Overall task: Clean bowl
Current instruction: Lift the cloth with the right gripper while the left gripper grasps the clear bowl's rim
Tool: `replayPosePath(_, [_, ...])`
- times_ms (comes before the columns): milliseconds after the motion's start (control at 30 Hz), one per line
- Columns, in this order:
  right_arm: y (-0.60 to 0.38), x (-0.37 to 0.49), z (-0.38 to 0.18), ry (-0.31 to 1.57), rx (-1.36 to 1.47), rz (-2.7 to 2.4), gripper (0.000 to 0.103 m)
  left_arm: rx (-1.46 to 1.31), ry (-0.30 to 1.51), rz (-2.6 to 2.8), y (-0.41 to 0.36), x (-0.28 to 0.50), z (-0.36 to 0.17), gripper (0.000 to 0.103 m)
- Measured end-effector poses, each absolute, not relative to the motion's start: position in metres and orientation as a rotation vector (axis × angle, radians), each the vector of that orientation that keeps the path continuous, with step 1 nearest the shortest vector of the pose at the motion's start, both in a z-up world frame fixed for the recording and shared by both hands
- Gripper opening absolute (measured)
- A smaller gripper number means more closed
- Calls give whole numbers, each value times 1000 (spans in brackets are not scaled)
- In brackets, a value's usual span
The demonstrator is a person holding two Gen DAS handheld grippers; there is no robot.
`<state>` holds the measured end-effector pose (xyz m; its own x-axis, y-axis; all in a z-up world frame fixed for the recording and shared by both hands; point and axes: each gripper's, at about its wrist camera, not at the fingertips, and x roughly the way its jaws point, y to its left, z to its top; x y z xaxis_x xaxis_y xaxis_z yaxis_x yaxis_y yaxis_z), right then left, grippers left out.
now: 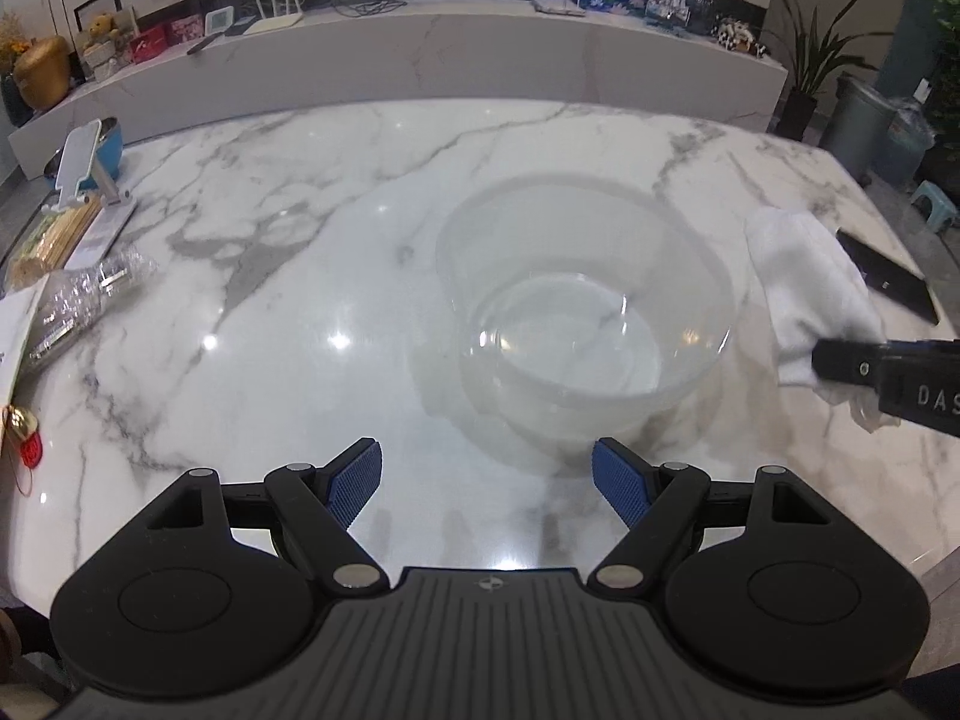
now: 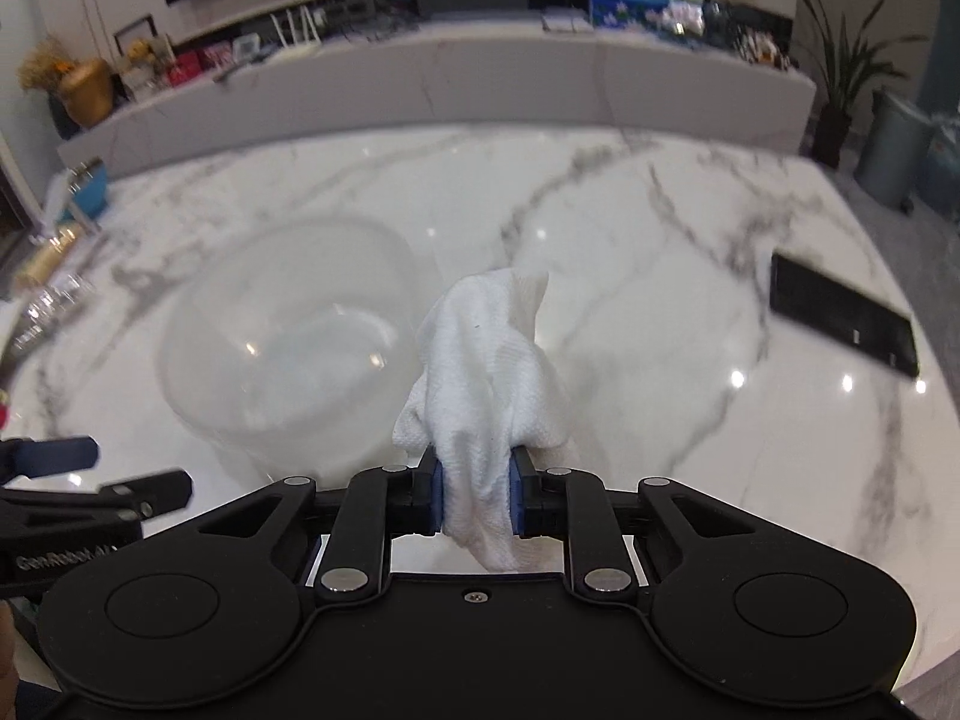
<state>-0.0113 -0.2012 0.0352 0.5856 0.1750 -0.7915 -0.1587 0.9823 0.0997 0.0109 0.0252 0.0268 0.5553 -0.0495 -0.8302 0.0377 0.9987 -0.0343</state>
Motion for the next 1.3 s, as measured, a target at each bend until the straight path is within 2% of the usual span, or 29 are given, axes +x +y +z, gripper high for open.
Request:
replayPosePath(300, [-184, 16, 65, 868, 10, 271, 18, 8, 967, -9, 29, 52, 35, 77])
replayPosePath(533, [-163, 34, 59, 882, -16, 348, 18, -15, 1006, -7, 36, 81, 19, 76])
replayPosePath(767, [-152, 49, 43, 920, -14, 390, 18, -43, 1041, -17, 42, 91, 1, 69])
replayPosePath(800, [-151, 50, 41, 923, -18, 397, 18, -39, 1044, -18, 42, 92, -1, 67])
replayPosePath(867, [-146, 50, 38, 928, -28, 408, 18, -42, 1059, -25, 43, 93, -5, 51])
replayPosePath(900, [-145, 49, 36, 931, -35, 411, 18, -56, 1073, -32, 45, 94, -7, 46])
replayPosePath(967, [-144, 49, 33, 942, -42, 416, 18, -80, 1088, -37, 47, 94, -9, 28])
replayPosePath(1300, [-149, 42, 26, 980, -72, 424, 19, -85, 1102, -92, 42, 83, -9, 20])
